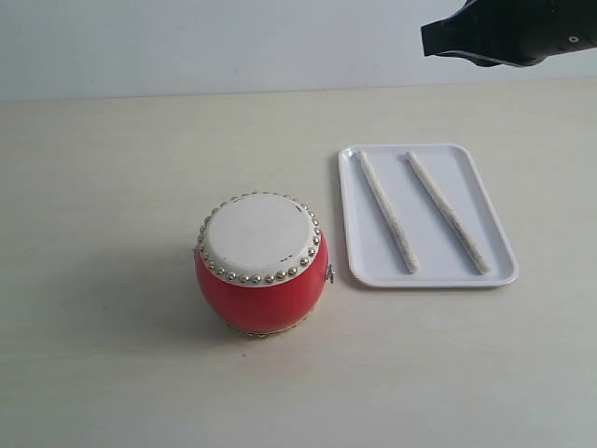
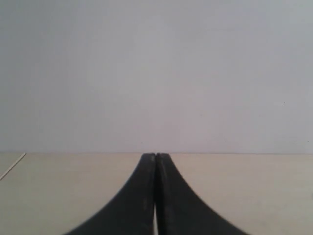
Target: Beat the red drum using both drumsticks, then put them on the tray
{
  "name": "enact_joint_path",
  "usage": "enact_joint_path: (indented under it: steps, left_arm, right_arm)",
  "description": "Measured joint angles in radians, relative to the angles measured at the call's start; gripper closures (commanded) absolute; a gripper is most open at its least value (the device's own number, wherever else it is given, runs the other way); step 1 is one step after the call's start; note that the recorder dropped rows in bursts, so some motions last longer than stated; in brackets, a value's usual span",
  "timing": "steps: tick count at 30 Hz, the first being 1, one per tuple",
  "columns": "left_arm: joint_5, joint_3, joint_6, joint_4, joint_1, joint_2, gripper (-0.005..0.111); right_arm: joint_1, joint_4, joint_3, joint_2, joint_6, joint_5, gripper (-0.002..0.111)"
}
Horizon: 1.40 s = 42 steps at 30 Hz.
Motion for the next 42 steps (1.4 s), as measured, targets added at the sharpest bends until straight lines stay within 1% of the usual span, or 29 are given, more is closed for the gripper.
enact_joint_path:
  steps: [7,9,14,17,25,31,42]
  left_arm:
    - [0.017,0.0,0.0,0.011,0.0,0.028,0.107]
    - [0.028,0.0,-0.023,0.034,0.0,0.028,0.107]
    - [0.043,0.005,-0.194,0.169,0.0,0.028,0.107]
    - [0.043,0.02,-0.257,0.217,0.0,0.028,0.107]
    - [0.043,0.107,-0.277,0.266,0.0,-0.04,0.107]
    - [0.044,0.131,-0.311,0.284,0.0,-0.083,0.107]
    - [0.07,0.174,-0.317,0.292,0.0,-0.083,0.107]
  right_arm:
    - [0.0,0.0,0.0,0.0,0.0,0.0,0.108]
    - [0.0,0.0,0.0,0.0,0.0,0.0,0.108]
    - [0.0,0.0,0.0,0.0,0.0,0.0,0.108]
    - [0.0,0.0,0.0,0.0,0.0,0.0,0.108]
    - [0.0,0.0,0.0,0.0,0.0,0.0,0.108]
    - [0.0,0.0,0.0,0.0,0.0,0.0,0.108]
    - [0.0,0.0,0.0,0.0,0.0,0.0,0.108]
